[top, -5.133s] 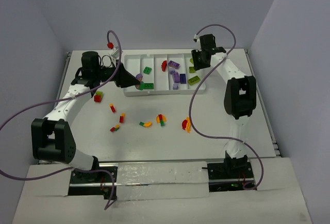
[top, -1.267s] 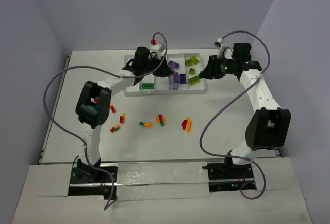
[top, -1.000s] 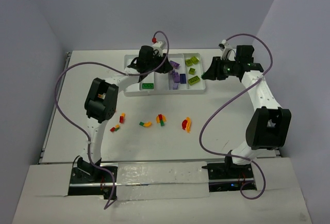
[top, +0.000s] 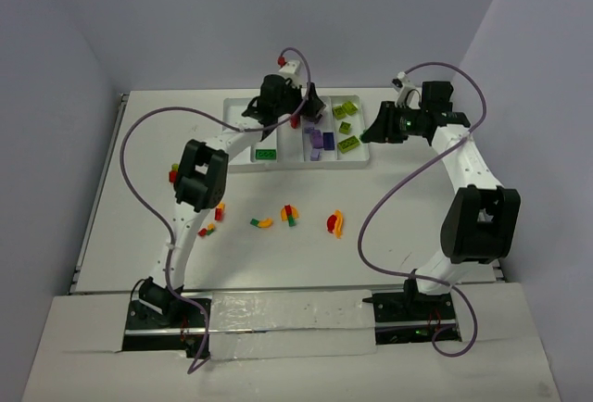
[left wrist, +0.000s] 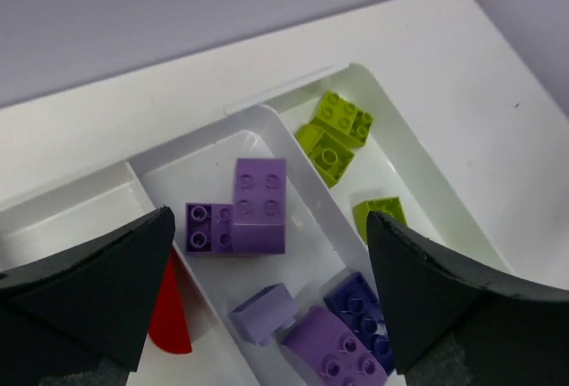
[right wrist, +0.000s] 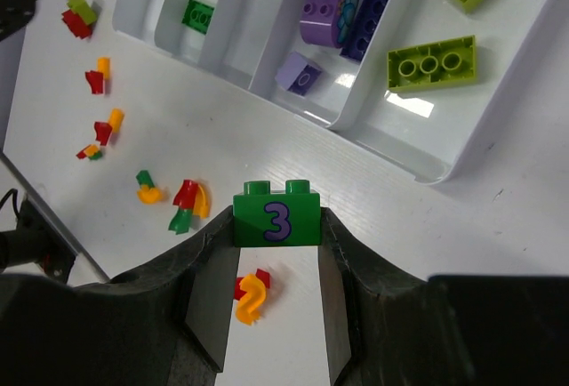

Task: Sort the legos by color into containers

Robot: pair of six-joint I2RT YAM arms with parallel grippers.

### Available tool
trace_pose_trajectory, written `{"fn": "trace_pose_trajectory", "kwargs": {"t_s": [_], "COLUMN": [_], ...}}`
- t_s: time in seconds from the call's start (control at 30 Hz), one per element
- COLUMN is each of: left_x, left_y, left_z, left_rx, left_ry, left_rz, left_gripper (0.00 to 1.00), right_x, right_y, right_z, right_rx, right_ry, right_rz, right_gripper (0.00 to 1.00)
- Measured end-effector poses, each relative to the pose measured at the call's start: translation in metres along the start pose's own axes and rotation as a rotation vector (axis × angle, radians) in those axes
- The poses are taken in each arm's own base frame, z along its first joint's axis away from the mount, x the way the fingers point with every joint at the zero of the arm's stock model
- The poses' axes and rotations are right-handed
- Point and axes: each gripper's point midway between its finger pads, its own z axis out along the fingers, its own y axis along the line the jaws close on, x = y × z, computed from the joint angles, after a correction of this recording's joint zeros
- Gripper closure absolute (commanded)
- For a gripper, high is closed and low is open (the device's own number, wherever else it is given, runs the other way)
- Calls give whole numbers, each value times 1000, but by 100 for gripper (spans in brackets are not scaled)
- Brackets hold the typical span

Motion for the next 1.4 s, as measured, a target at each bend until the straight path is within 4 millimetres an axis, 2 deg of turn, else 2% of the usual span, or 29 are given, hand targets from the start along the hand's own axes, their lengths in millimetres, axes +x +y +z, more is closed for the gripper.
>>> {"fn": "trace_pose_trajectory", "kwargs": {"t_s": [0.1, 0.17, 0.23, 0.3, 0.37, 0.43, 0.5, 0.57, 0.63, 0.7, 0.77, 0.83, 0.9, 0.97, 1.1, 1.17, 1.23, 1.3, 1.4], "left_x": [-32, -69, -117, -170, -211, -237, -251, -236, -199, -150, -98, -51, -23, -12, -21, -26, -28, -26, -22], "left_y": [4, 10, 18, 29, 45, 65, 86, 108, 133, 155, 169, 172, 168, 162, 153, 151, 148, 145, 141], "left_z": [-18, -42, -78, -128, -188, -251, -304, -340, -362, -373, -378, -383, -387, -391, -397, -400, -402, -404, -405], "left_rx": [7, 9, 3, -15, -60, -123, -194, -250, -299, -335, -355, -357, -350, -339, -328, -325, -317, -307, -293], "left_ry": [-21, -52, -96, -164, -230, -279, -325, -306, -236, -135, -20, 88, 157, 189, 175, 165, 160, 164, 174], "left_rz": [-26, -45, -55, -50, -42, -38, -28, -39, -76, -127, -187, -240, -268, -269, -223, -200, -179, -166, -155], "left_gripper": [1, 1, 1, 1, 1, 1, 1, 1, 1, 1, 1, 1, 1, 1, 1, 1, 1, 1, 1], "right_x": [-9, -17, -24, -31, -36, -37, -30, -21, -13, -6, -7, -13, -18, -21, -13, -8, -2, 3, 6], "right_y": [2, 8, 23, 44, 63, 77, 88, 94, 99, 105, 118, 130, 145, 155, 146, 136, 128, 122, 117], "right_z": [4, 13, 29, 52, 79, 109, 136, 160, 182, 201, 221, 237, 252, 263, 275, 280, 285, 288, 292], "right_rx": [17, 36, 41, 43, 45, 56, 60, 77, 100, 128, 144, 151, 151, 147, 176, 199, 211, 218, 223], "right_ry": [-10, -11, -2, 11, 25, 42, 68, 101, 120, 139, 136, 120, 99, 82, 96, 110, 126, 139, 148], "right_rz": [-20, -54, -106, -166, -210, -242, -260, -275, -297, -322, -357, -385, -411, -425, -415, -404, -397, -393, -387], "right_gripper": [100, 100, 100, 100, 100, 100, 100, 100, 100, 100, 100, 100, 99, 93, 83, 71, 64, 46, 36]}}
